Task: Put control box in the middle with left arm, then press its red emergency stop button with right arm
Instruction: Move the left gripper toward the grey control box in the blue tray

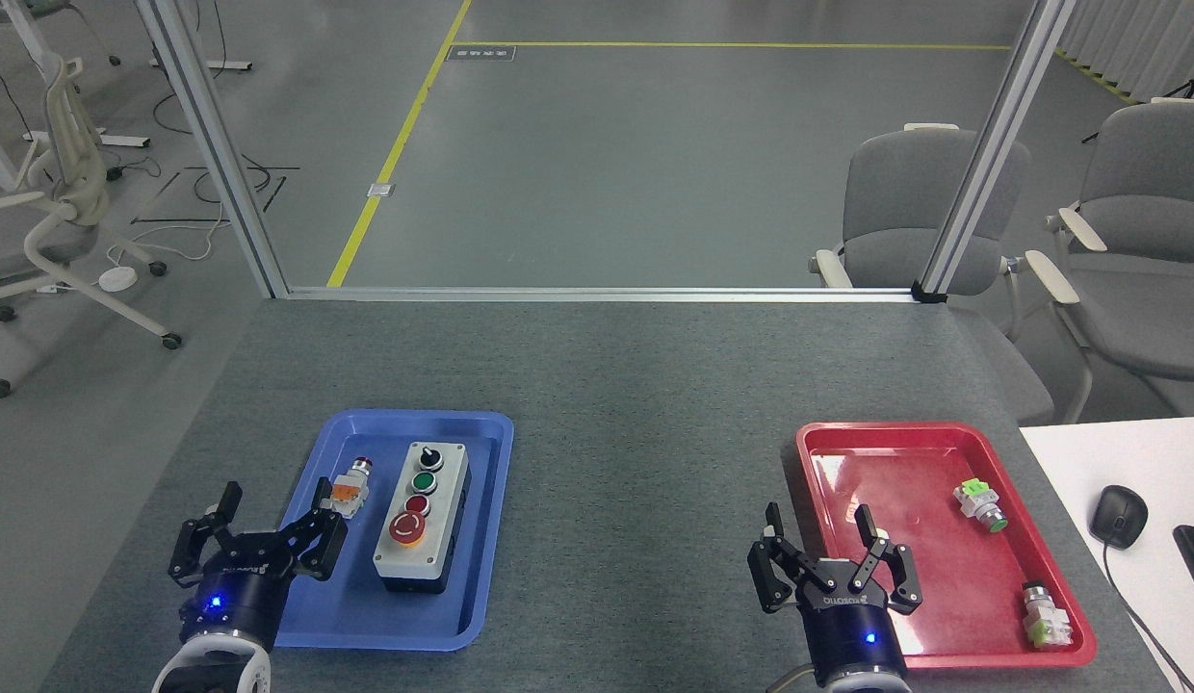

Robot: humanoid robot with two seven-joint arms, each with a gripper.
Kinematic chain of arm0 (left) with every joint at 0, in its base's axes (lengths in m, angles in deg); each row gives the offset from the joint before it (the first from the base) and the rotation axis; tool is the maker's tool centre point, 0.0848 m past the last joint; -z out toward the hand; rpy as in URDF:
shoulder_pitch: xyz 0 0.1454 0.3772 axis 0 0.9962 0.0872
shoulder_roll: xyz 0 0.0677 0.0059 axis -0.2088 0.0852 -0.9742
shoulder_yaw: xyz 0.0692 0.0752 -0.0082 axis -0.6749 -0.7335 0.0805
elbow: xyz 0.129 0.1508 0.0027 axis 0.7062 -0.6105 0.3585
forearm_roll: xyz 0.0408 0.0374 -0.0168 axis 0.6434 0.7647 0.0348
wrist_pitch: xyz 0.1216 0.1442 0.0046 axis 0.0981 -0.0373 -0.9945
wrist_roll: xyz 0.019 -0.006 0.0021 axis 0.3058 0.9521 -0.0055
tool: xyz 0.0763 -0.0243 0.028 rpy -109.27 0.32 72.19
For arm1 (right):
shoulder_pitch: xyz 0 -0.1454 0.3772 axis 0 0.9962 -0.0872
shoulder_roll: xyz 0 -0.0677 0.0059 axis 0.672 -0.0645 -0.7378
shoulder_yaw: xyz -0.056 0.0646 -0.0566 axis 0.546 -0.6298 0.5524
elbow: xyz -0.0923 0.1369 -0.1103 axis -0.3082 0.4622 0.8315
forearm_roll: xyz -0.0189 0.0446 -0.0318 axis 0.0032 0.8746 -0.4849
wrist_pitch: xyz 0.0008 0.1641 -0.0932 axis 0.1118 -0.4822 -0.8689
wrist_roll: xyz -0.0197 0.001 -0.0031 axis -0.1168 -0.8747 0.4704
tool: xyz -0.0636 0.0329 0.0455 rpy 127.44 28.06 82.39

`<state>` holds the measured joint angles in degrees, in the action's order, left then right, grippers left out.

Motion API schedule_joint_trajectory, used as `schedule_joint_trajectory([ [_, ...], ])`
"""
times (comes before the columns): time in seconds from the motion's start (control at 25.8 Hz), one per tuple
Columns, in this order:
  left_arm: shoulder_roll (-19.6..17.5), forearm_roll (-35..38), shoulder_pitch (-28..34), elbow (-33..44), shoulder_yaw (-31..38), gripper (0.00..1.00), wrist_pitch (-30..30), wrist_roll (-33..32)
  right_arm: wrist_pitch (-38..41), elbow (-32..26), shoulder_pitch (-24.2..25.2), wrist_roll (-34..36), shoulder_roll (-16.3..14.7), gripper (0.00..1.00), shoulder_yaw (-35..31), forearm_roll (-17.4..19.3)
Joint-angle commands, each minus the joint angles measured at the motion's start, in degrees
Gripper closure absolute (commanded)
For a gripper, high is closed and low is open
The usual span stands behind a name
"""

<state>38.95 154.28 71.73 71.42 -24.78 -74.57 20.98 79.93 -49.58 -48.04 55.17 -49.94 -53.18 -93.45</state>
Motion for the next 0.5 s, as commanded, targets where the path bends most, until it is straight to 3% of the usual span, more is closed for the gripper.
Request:
schedule_joint_trajectory([
  [0.0, 0.2, 0.0, 0.0, 0.2, 0.0, 0.01, 0.2, 0.2, -0.4, -0.3, 0.0, 0.1, -0.7, 0.02, 0.0, 0.0],
  [0.35, 0.6, -1.2, 2.5, 4.0, 0.0, 0.01, -0.8, 2.7, -0.3, -0.4, 0.0, 0.1, -1.2, 0.02, -0.1, 0.1],
  [0.47, 0.1, -1.2, 6.0, 6.7, -0.1, 0.01, -2.1, 2.7, -0.4, -1.0, 0.0, 0.1, -1.3, 0.02, -0.1, 0.1],
])
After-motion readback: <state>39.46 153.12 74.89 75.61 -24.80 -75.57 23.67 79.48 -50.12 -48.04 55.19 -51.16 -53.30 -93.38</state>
